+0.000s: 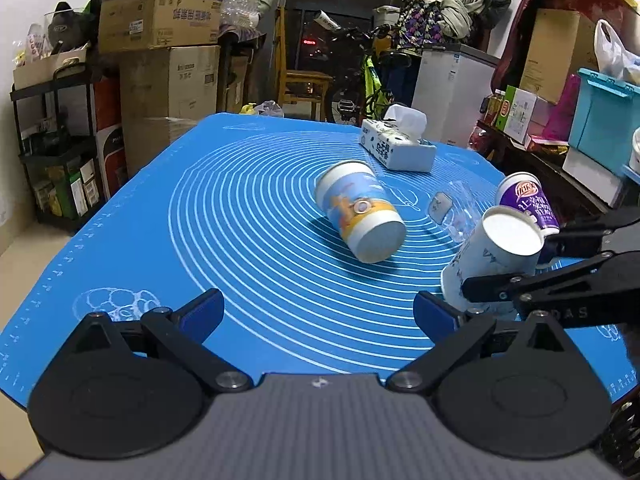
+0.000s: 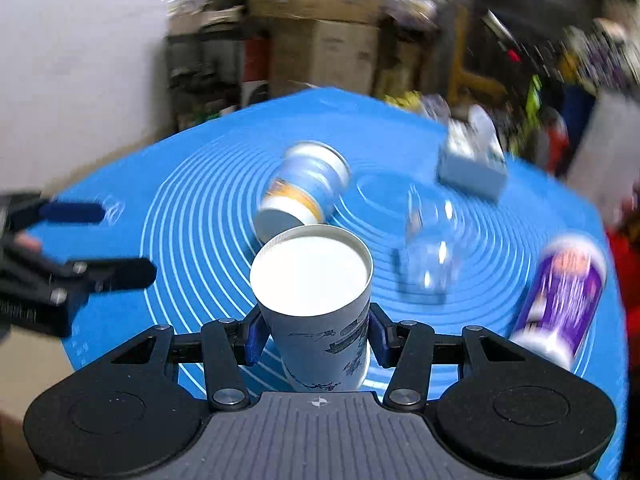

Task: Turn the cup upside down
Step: 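Rotate the cup with the right gripper and set it on its rim on the mat, then open the right gripper and withdraw it from the cup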

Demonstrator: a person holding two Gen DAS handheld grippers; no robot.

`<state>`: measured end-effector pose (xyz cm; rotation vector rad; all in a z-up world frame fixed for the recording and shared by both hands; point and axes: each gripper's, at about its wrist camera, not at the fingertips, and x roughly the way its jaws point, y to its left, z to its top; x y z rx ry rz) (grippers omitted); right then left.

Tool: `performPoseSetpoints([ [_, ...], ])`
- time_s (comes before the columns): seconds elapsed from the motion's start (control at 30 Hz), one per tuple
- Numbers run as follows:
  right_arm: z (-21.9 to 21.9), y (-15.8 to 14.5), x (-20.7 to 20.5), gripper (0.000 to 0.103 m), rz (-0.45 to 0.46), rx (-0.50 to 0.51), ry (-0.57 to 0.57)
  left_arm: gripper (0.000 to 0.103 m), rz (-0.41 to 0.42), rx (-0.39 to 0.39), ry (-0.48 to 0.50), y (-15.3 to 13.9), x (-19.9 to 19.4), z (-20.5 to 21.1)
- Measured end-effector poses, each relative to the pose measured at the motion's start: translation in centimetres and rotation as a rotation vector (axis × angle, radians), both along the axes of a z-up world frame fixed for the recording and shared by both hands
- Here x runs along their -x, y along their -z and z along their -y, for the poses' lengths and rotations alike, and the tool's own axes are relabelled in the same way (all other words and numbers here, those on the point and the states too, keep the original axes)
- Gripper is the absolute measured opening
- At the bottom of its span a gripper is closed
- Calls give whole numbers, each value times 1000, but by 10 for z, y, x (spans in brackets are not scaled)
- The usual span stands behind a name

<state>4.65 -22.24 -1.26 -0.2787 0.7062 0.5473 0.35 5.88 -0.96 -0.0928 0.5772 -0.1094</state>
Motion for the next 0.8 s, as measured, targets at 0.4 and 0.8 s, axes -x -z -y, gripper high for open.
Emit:
performPoseSetpoints([
  [0.4,4,5,9,74,66,8,22,100,4,-65,55,4,0,22],
  [0.8,34,-7,49,101,137,-109,59,100,6,-75,71,1,8,25],
])
